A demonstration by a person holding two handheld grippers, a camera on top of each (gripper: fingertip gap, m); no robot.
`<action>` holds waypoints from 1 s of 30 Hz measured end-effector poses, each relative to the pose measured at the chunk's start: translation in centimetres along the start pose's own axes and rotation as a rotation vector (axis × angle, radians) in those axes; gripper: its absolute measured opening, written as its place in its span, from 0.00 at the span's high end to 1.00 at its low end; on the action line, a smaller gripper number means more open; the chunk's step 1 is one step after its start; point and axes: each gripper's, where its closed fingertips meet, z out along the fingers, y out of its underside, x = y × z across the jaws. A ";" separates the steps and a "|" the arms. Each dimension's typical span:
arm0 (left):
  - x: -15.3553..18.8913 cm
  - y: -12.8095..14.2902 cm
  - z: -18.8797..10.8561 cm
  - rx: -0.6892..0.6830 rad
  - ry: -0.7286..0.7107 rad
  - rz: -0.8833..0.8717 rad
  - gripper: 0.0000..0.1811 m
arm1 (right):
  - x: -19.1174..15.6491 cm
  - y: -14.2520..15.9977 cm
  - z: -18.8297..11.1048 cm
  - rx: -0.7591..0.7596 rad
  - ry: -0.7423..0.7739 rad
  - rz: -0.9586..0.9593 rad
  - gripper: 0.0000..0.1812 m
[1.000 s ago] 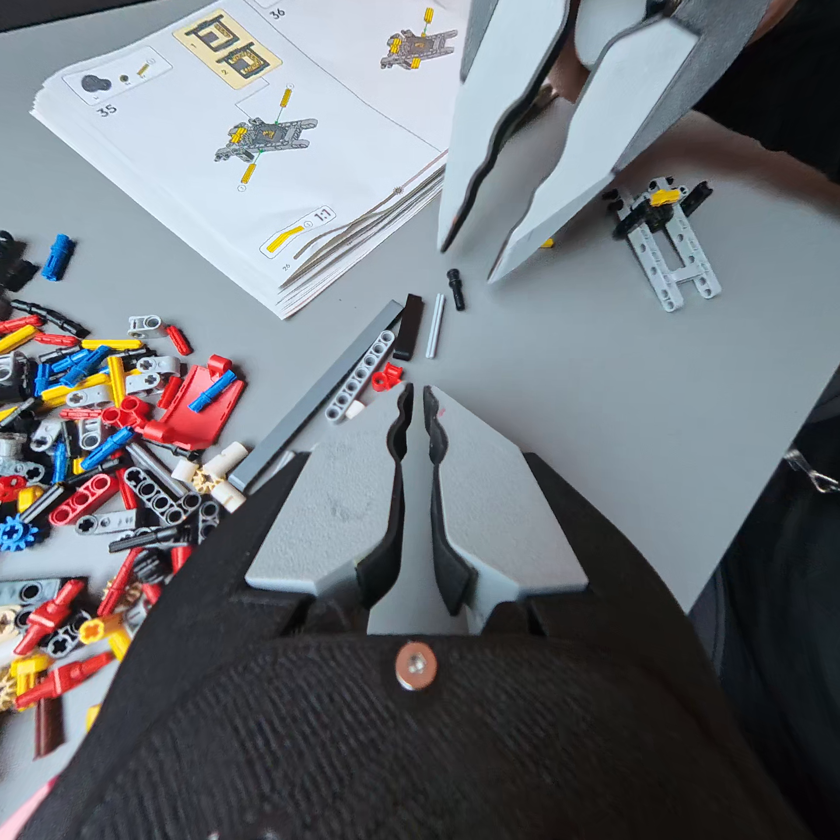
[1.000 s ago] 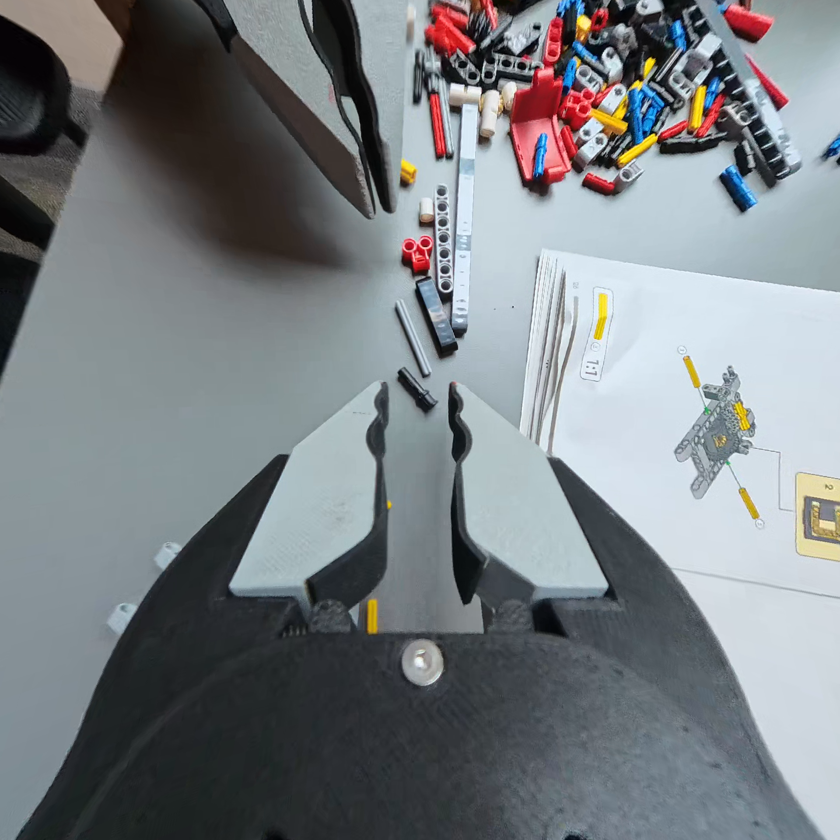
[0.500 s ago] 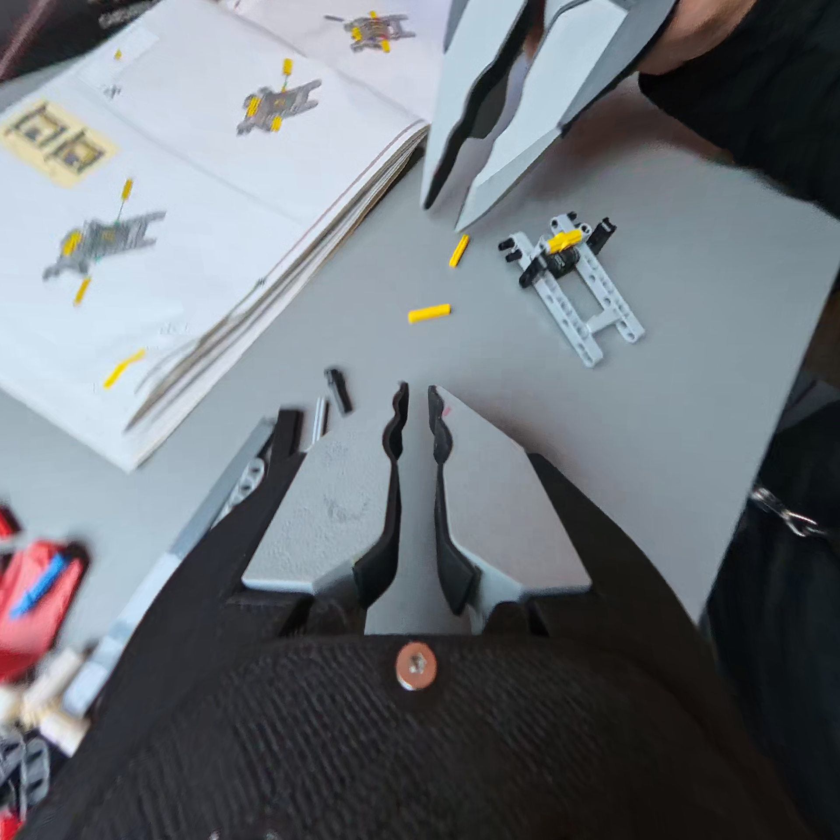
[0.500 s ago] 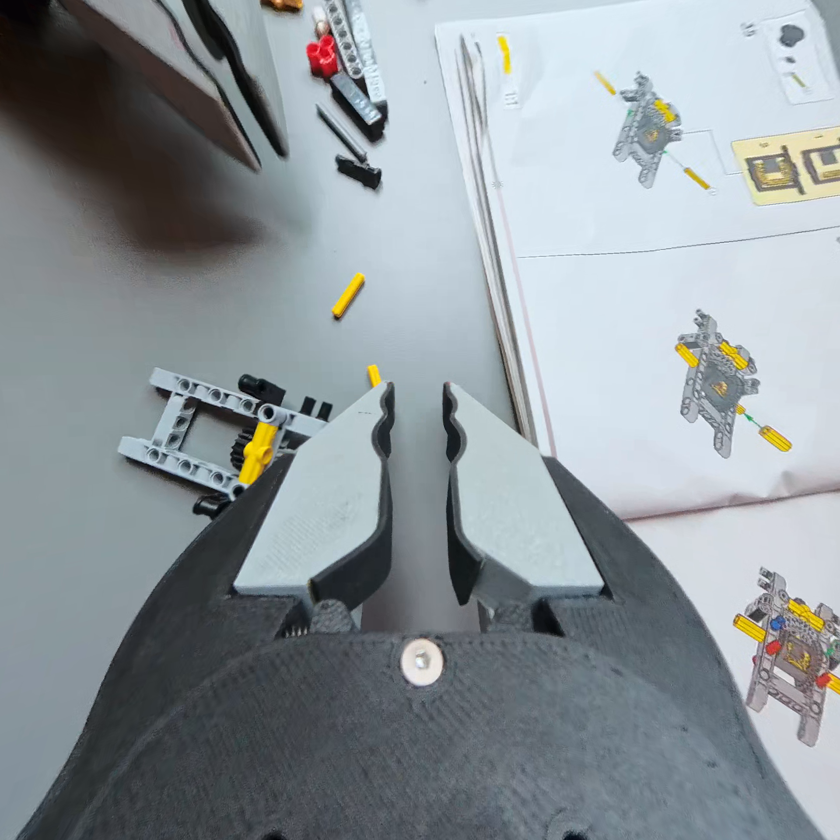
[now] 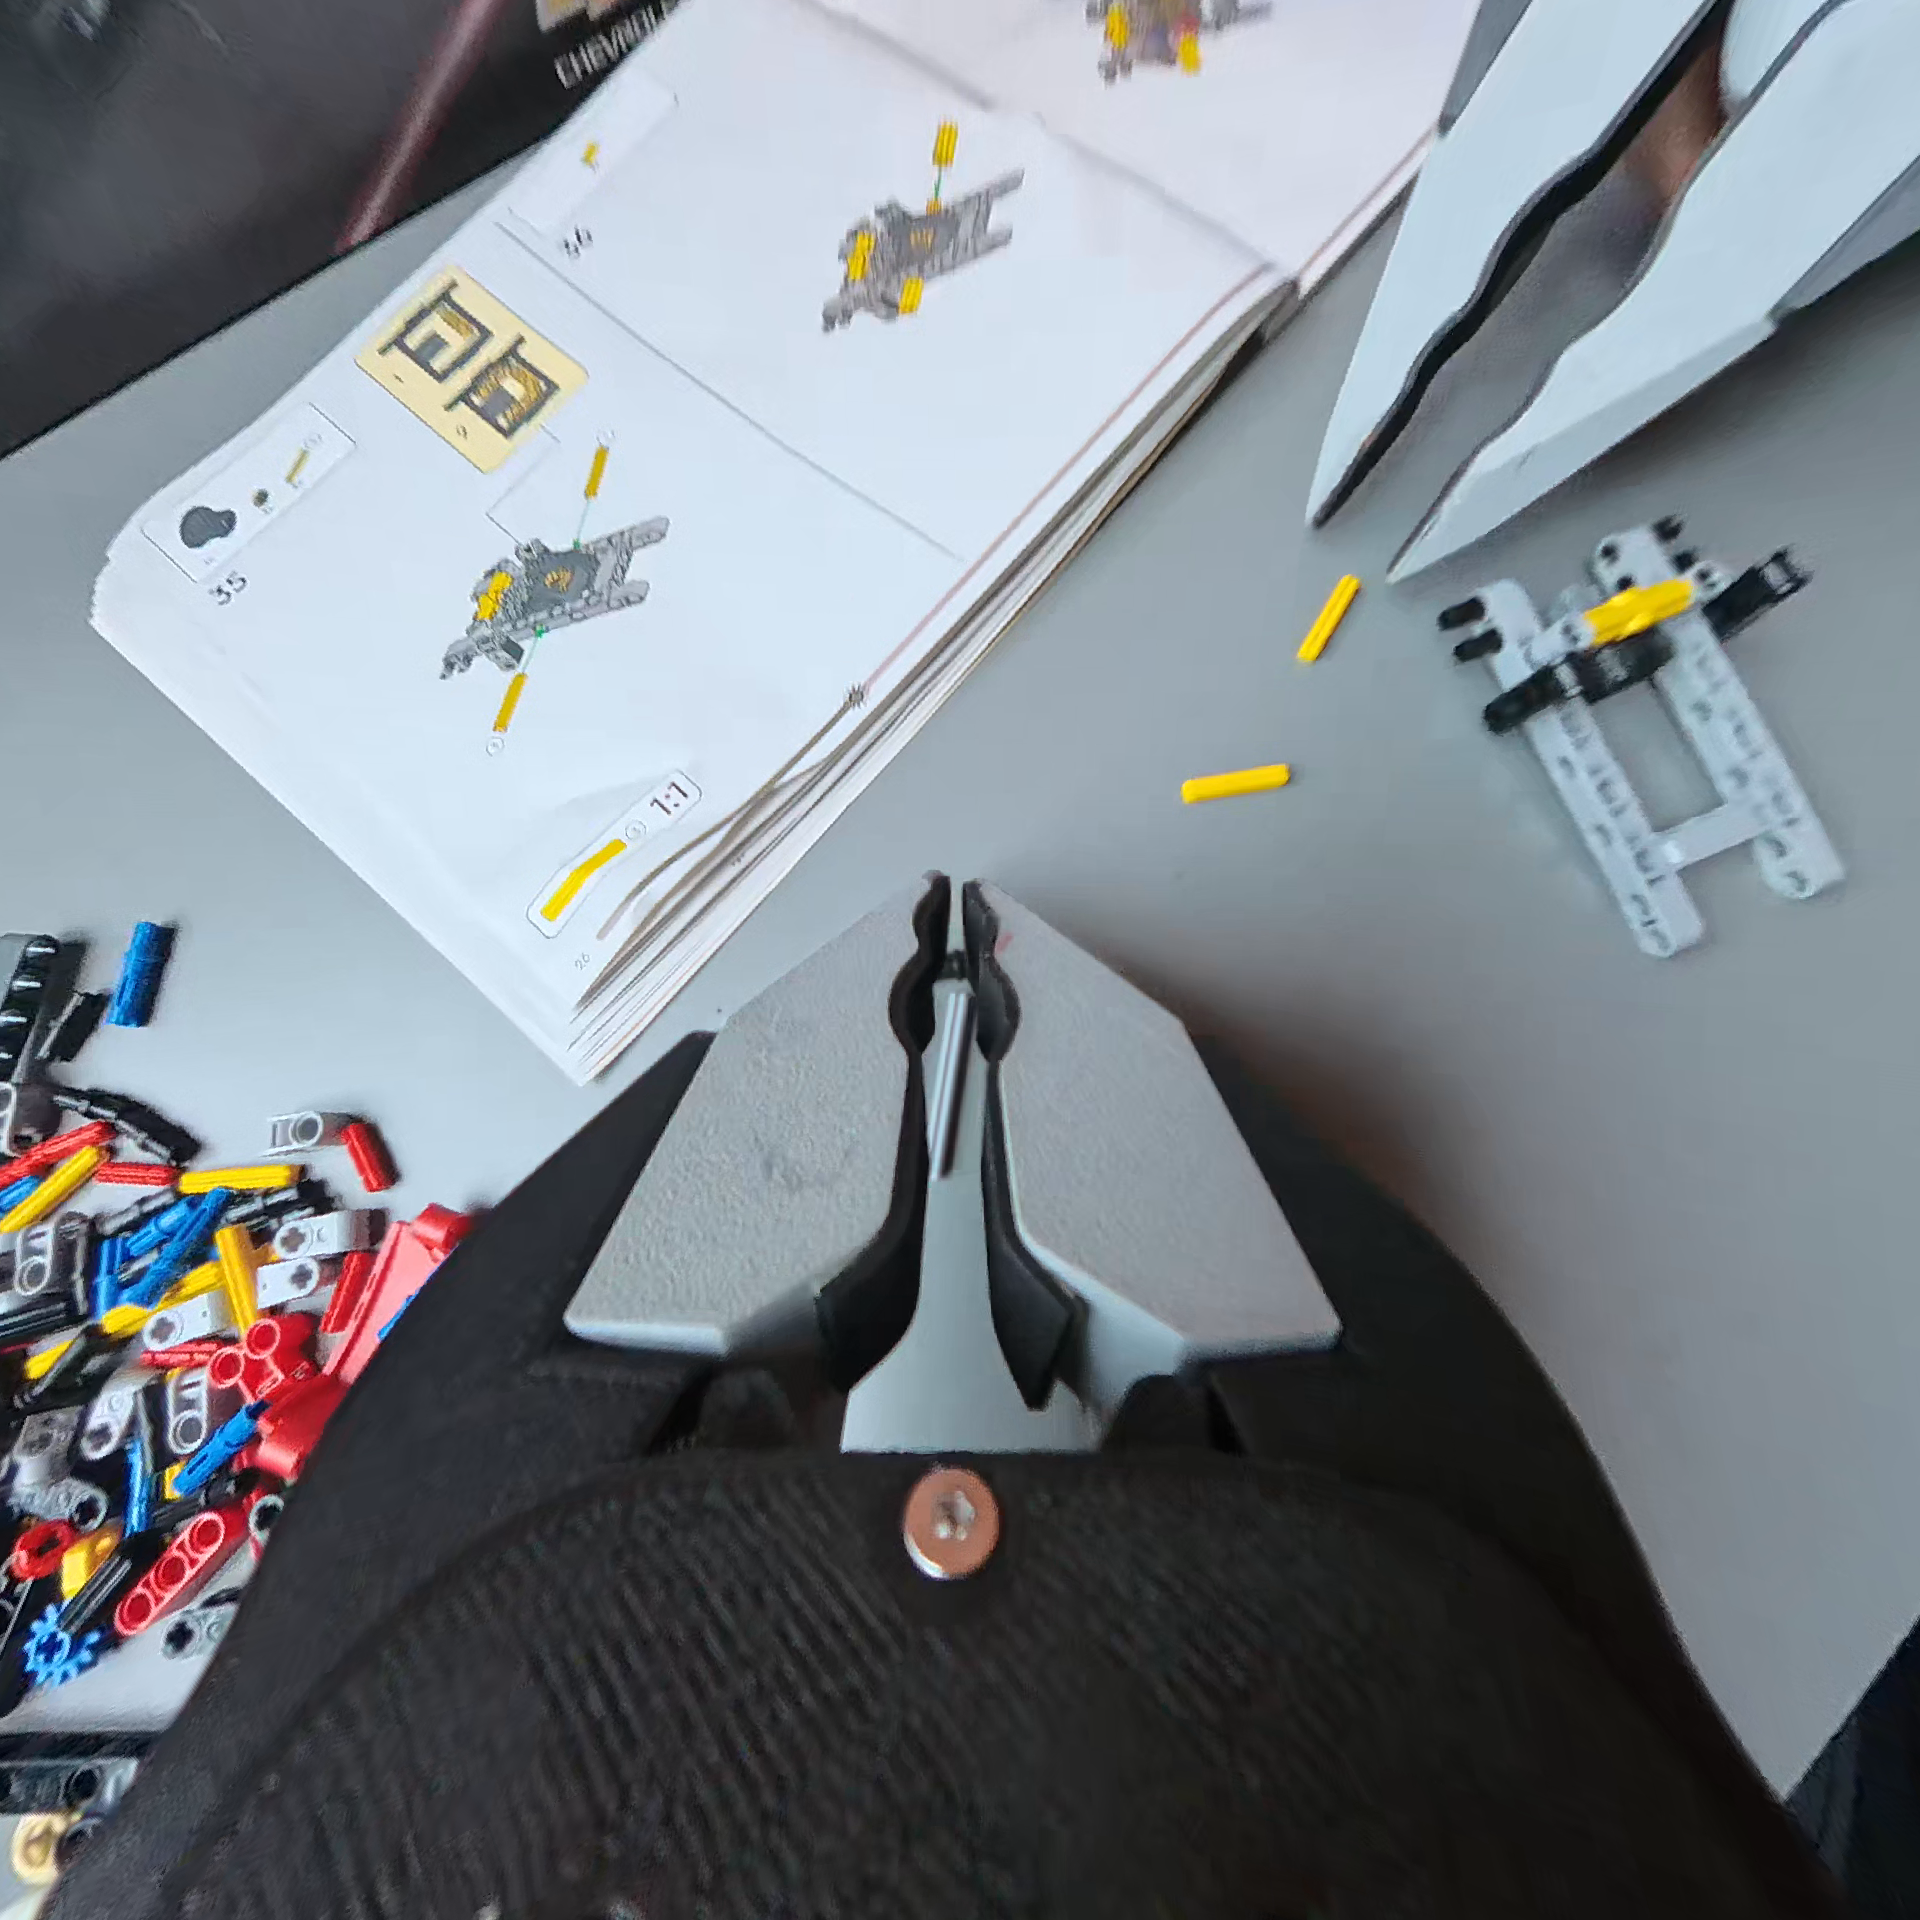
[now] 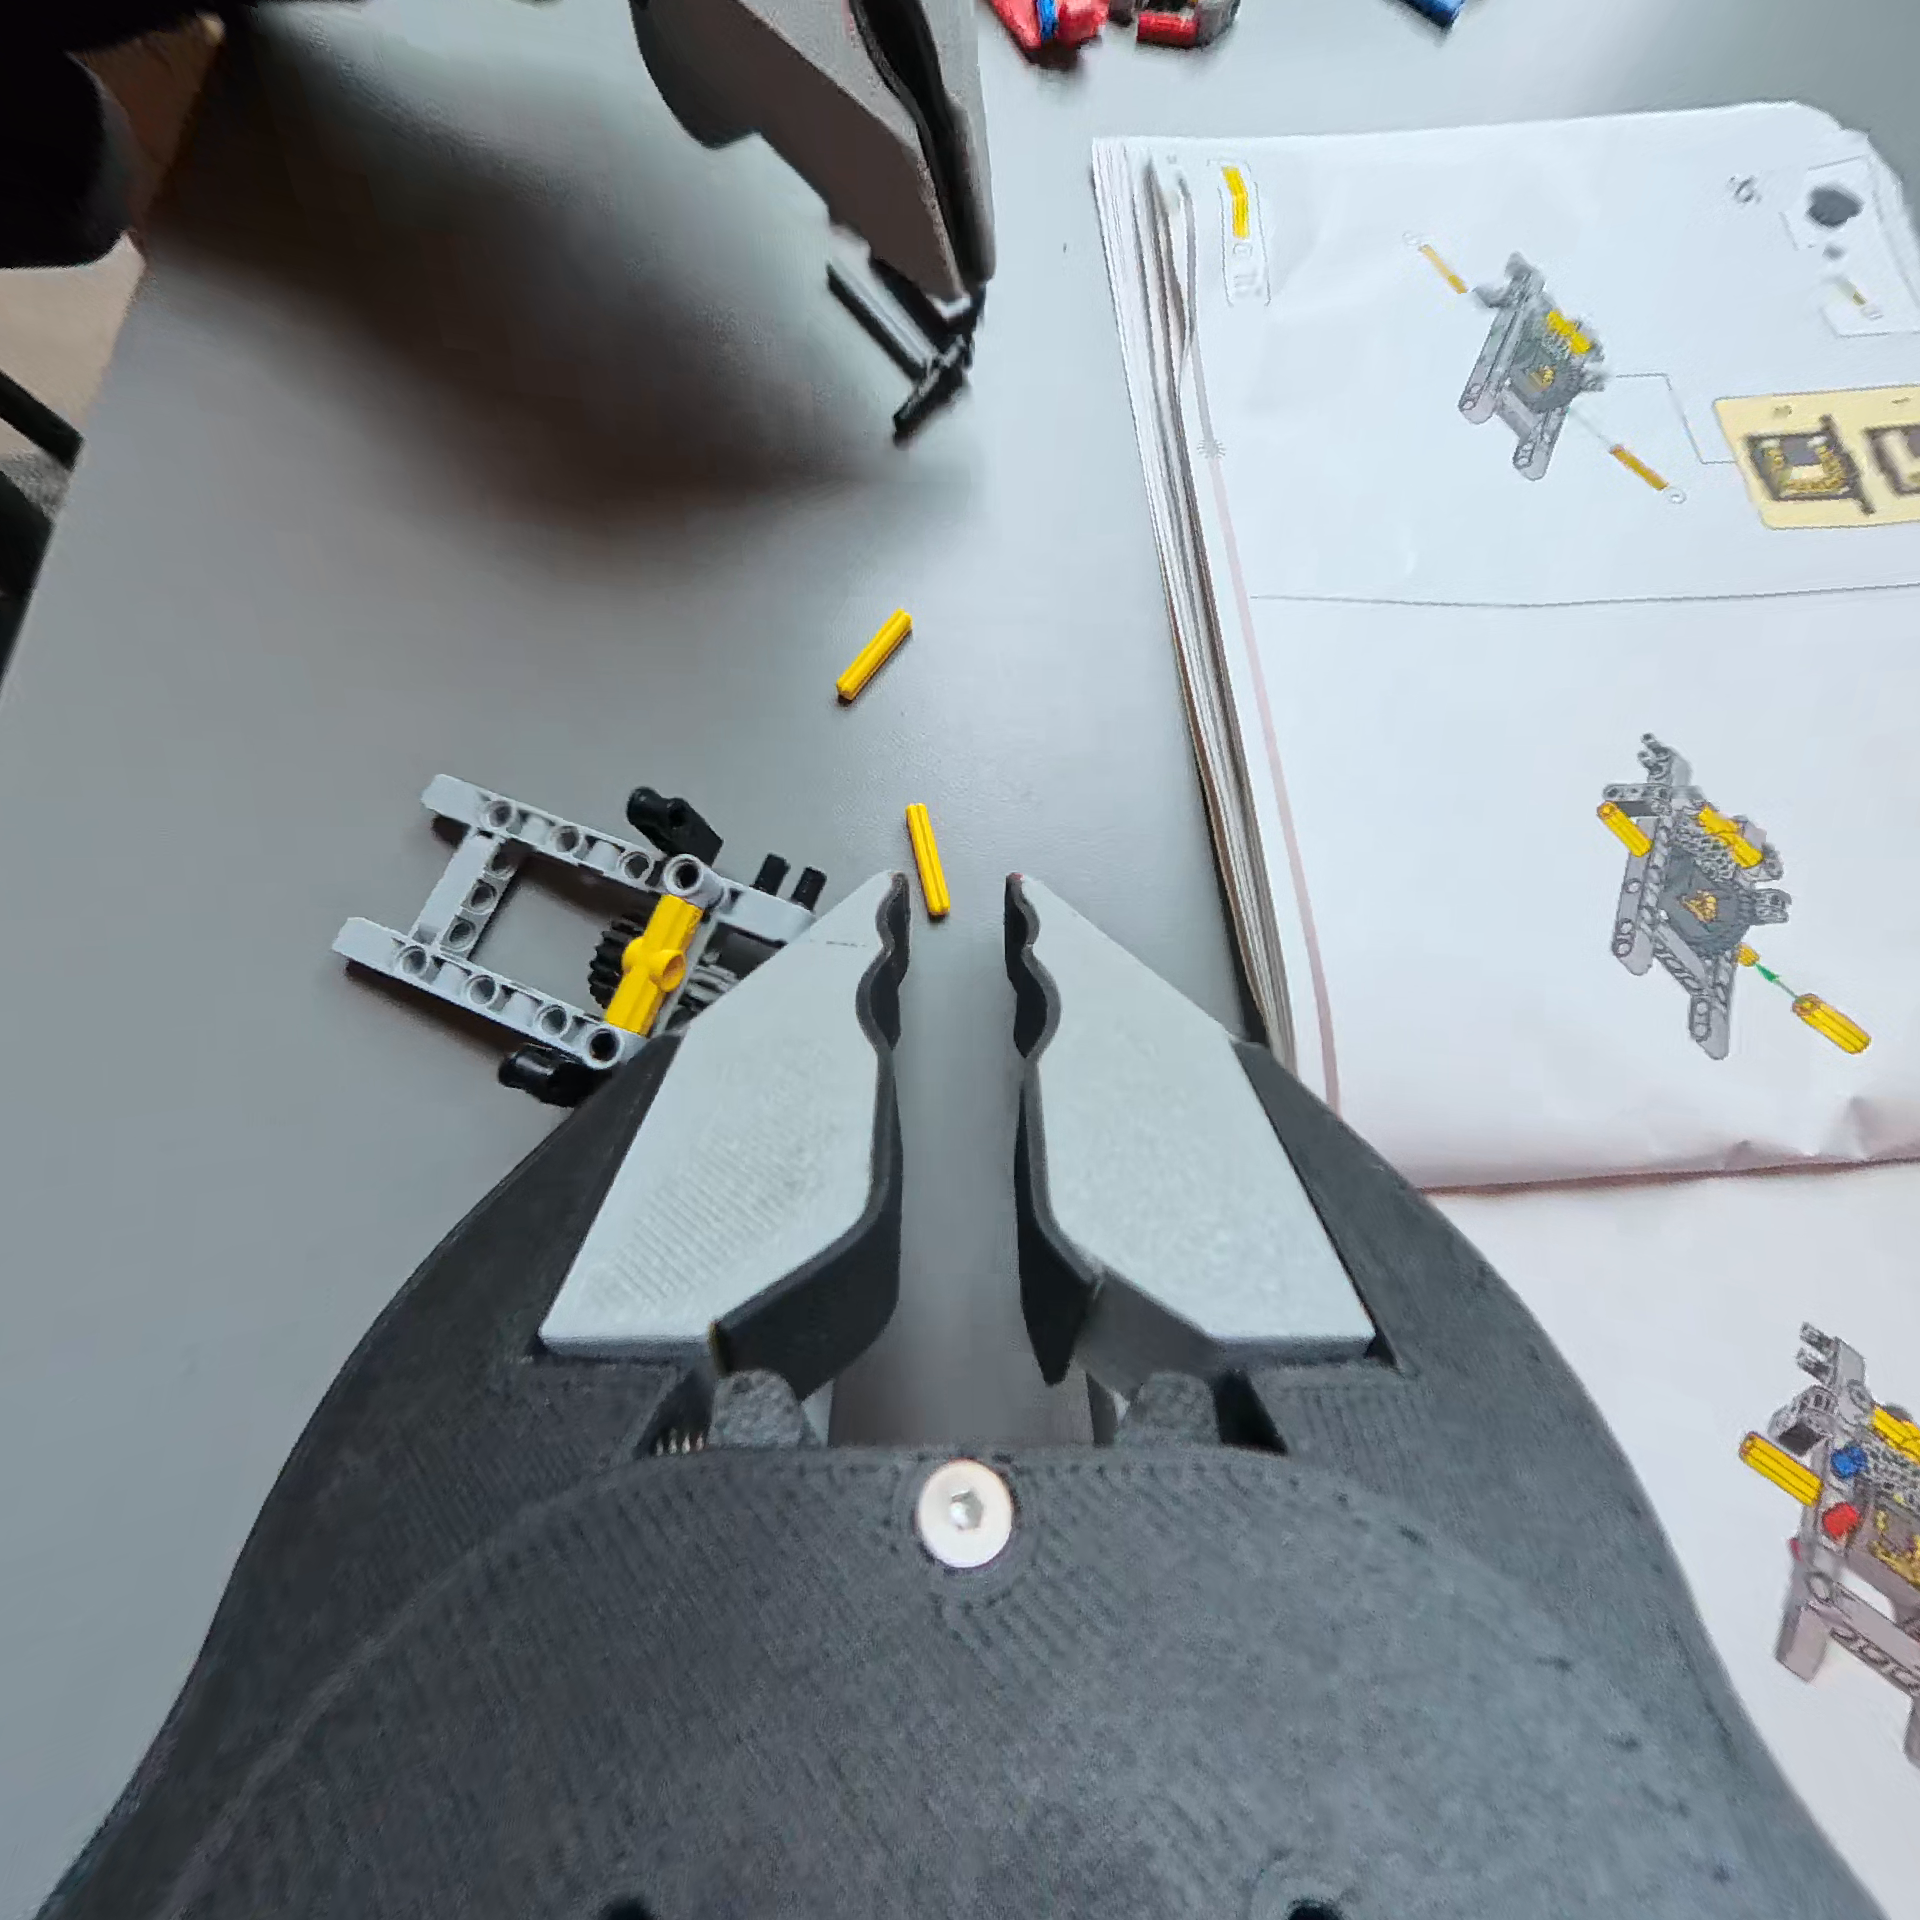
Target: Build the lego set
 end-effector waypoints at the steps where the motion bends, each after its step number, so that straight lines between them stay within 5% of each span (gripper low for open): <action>1: 0.0 -0.4 -0.3 0.022 -0.002 -0.008 1.00 | 0.1 -0.4 -0.4 0.021 0.012 0.000 0.92; 7: -2.8 -0.2 -0.8 0.036 -0.111 -0.005 0.99 | 3.9 -1.6 -2.5 0.131 0.213 0.065 0.91; 12: -6.5 0.6 -0.9 -0.031 -0.110 0.023 0.89 | 5.7 -1.3 -2.4 0.148 0.313 0.102 0.90; 24: -7.3 0.7 2.2 -0.115 -0.037 0.175 0.87 | 5.9 -0.9 -1.3 0.136 0.313 0.080 0.91; 30: -7.0 0.4 2.1 -0.108 -0.001 0.188 0.95 | 6.2 -0.8 -1.7 0.153 0.308 0.103 0.91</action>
